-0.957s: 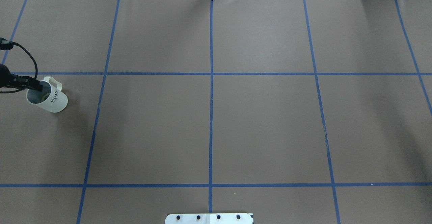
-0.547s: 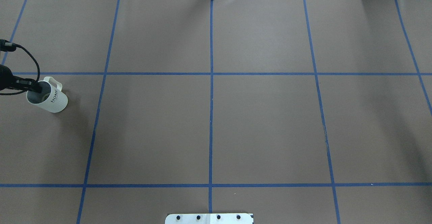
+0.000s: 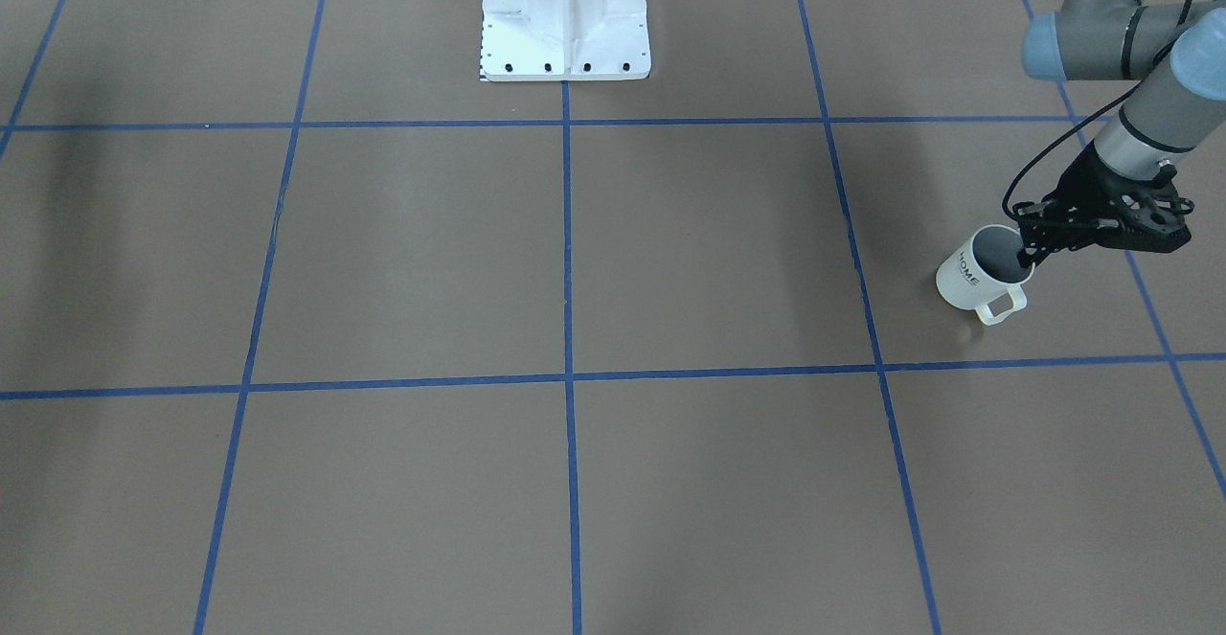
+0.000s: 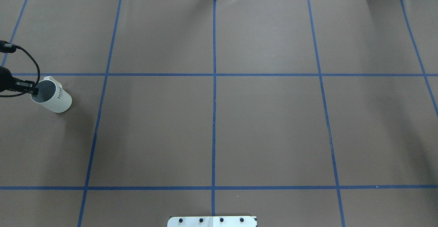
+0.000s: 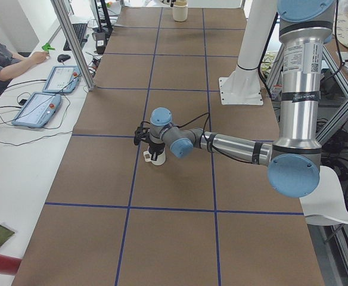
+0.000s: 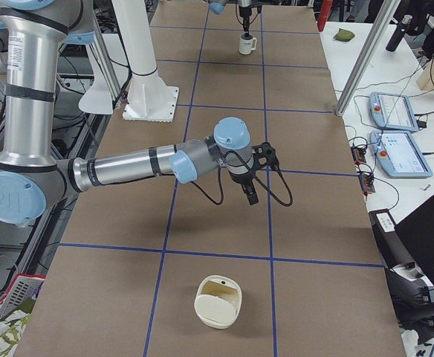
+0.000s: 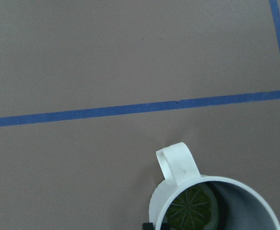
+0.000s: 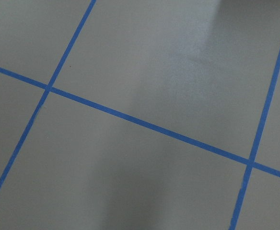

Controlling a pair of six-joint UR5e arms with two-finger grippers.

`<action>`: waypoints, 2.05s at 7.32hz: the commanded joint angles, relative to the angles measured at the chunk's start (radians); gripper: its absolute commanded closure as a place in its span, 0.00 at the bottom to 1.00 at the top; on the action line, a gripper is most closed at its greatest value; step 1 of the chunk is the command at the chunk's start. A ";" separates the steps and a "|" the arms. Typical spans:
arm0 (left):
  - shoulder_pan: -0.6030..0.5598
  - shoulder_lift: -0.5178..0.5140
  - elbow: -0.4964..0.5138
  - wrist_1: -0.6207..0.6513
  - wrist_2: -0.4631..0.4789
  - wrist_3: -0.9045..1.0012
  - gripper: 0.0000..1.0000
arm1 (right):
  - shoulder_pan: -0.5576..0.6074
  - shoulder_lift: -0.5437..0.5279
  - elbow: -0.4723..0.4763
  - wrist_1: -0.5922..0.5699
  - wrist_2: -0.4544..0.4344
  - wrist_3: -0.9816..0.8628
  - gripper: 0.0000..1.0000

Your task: Left arm hands cup to right arm to dump lemon

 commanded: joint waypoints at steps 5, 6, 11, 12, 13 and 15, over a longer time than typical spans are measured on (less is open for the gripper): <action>-0.015 -0.201 -0.192 0.393 -0.068 -0.098 1.00 | -0.124 0.105 -0.054 0.464 -0.006 0.040 0.01; -0.015 -0.256 -0.192 0.395 -0.068 -0.184 1.00 | -0.182 0.164 -0.061 0.472 -0.048 0.039 0.02; 0.046 -0.514 -0.168 0.398 -0.094 -0.497 1.00 | -0.530 0.474 -0.126 0.471 -0.400 0.195 0.09; 0.076 -0.577 -0.147 0.398 -0.093 -0.582 1.00 | -0.619 0.517 -0.127 0.472 -0.540 0.197 0.09; 0.107 -0.624 -0.136 0.396 -0.090 -0.642 1.00 | -0.700 0.547 -0.123 0.474 -0.679 0.198 0.09; 0.141 -0.678 -0.137 0.396 -0.084 -0.719 1.00 | -0.832 0.555 -0.138 0.661 -0.895 0.203 0.10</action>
